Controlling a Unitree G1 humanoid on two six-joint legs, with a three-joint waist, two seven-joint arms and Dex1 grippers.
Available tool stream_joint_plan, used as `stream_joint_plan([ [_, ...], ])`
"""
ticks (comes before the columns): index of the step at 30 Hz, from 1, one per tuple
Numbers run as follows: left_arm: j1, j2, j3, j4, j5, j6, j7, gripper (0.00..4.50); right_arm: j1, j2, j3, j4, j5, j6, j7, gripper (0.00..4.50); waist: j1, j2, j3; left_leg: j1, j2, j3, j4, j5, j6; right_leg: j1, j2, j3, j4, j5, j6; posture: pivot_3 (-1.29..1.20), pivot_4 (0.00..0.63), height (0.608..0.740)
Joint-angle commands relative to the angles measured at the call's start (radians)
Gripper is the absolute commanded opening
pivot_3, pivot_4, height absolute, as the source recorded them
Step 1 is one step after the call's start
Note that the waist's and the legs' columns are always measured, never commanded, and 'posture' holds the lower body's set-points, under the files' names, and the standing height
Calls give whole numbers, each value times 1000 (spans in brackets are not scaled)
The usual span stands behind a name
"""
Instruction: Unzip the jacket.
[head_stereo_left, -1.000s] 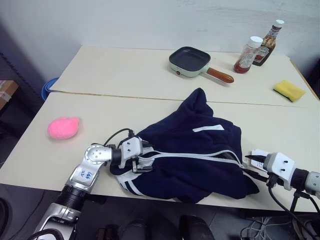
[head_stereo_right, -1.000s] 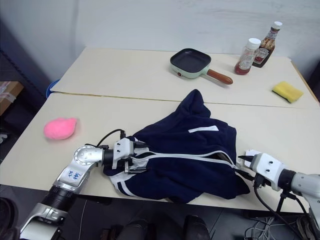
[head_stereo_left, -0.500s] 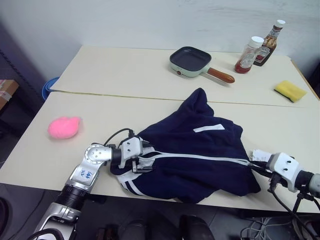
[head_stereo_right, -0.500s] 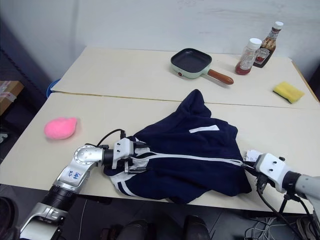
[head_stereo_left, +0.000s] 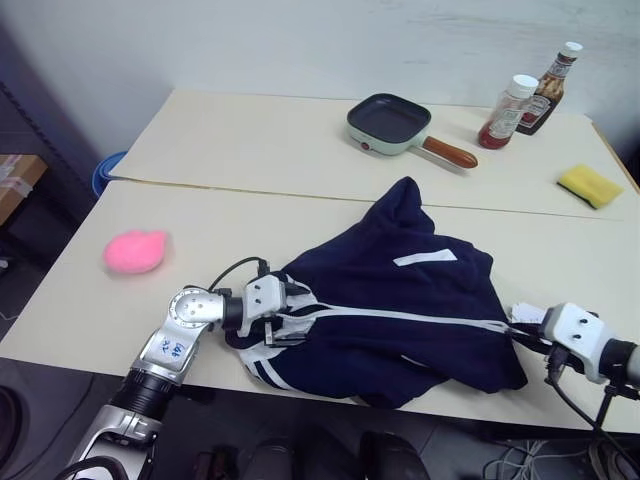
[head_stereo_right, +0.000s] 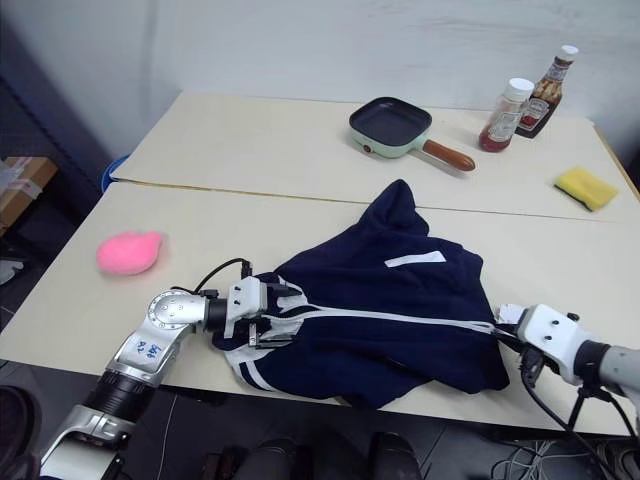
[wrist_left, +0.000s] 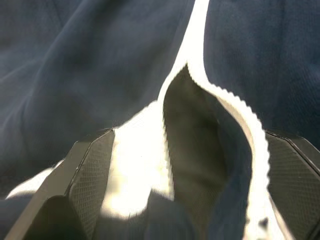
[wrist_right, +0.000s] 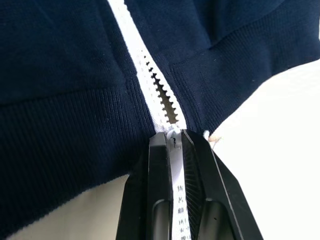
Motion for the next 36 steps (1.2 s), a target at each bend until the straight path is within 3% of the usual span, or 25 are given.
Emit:
stream_joint_plan([
  [1, 36, 26, -27, 42, 44, 17, -12, 4500, 12, -35, -77, 23, 29, 31, 36, 19, -1, 0, 0, 0, 0, 0, 0, 0, 0, 0, 0, 0, 0, 0, 0, 0, 150, 740],
  [4, 36, 23, -28, 43, 43, 18, -14, 4500, 13, -36, -96, -5, 87, 117, 65, 19, -1, 0, 0, 0, 0, 0, 0, 0, 0, 0, 0, 0, -1, 0, 0, 0, 150, 740],
  [12, 37, 11, -31, 39, 40, 18, -14, 4500, 36, -12, -87, -57, 79, 117, 65, 2468, -1, 0, 0, -1, 0, 0, 0, 0, 0, 0, 0, 0, -1, 0, 0, 0, 150, 740],
  [28, 34, 13, -27, 36, 41, 17, -15, 4500, -54, 24, 40, 34, -80, -20, -30, 2468, -3, 1, 0, -1, 0, 0, 0, 0, 0, 0, 1, 0, 0, 0, 0, 0, 150, 740],
  [31, 32, 17, -23, 34, 40, 20, -15, 4500, -61, 10, 51, 62, -119, -26, -50, 1865, -3, 1, 0, -1, 0, 1, 1, 0, 0, 0, 1, 0, 0, 0, 0, 0, 150, 740],
  [36, 32, 18, -20, 32, 41, 21, -13, 4500, -62, -5, 36, 73, -140, -1, -71, 173, -3, 1, 0, 0, 0, 1, 2, 0, 0, 1, 1, 0, 0, 0, 0, 0, 150, 740],
])
